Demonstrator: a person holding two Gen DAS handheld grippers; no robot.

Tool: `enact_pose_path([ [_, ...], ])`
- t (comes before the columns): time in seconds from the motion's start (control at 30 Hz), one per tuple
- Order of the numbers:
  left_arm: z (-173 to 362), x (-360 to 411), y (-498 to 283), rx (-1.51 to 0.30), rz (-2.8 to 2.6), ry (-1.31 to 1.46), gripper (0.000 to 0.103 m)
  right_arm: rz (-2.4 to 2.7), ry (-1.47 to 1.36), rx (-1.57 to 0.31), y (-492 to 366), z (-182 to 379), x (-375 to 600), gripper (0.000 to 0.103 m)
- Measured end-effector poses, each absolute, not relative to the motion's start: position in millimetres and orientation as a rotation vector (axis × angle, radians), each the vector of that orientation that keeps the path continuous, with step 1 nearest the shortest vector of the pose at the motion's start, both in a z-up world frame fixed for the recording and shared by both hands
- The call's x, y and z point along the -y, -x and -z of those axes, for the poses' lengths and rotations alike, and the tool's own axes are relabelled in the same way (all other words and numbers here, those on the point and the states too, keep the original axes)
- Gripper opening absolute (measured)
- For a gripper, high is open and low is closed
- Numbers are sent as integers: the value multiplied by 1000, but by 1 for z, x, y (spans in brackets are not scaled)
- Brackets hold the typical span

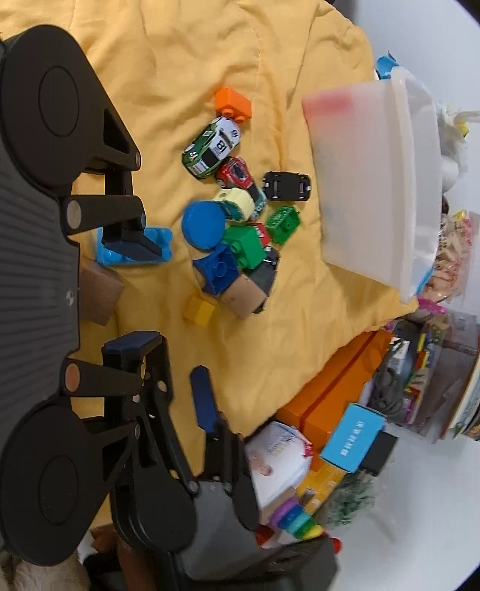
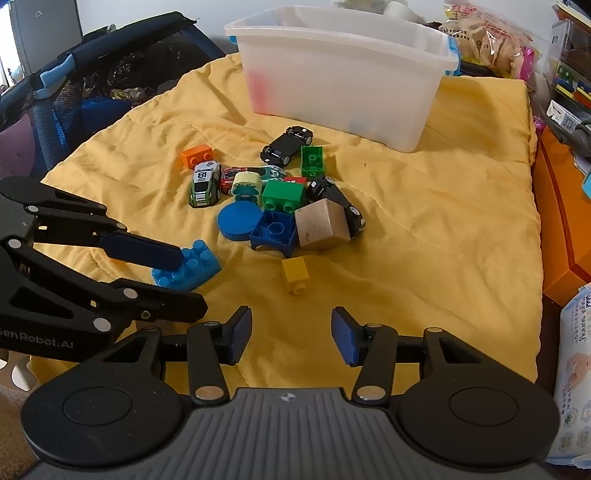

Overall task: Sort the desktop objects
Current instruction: 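Grasp the dark blue square brick with the right tool while the left tool holds the blue brick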

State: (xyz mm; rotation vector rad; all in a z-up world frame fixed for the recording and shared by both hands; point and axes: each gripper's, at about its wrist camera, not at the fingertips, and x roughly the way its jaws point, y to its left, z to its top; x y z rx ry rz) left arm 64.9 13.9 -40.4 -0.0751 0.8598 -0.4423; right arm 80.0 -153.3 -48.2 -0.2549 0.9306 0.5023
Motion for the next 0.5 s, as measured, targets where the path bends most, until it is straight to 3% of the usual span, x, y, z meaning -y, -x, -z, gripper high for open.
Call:
enact_pose_path([
  [0.13, 28, -23, -63, -791, 353, 67, 48, -500, 256, -936, -80, 49, 155, 52],
  [0.33, 57, -25, -84, -959, 320, 96, 45, -498, 255, -941, -83, 51, 157, 52],
  [0.37, 61, -21, -86, -974, 320, 77, 43, -498, 255, -941, -83, 51, 157, 52],
  [0.43, 64, -18, -86, -986, 307, 48, 27, -498, 255, -939, -84, 51, 158, 52],
  [0.5, 62, -24, -88, -989, 313, 69, 27, -496, 252, -941, -86, 52, 158, 52],
])
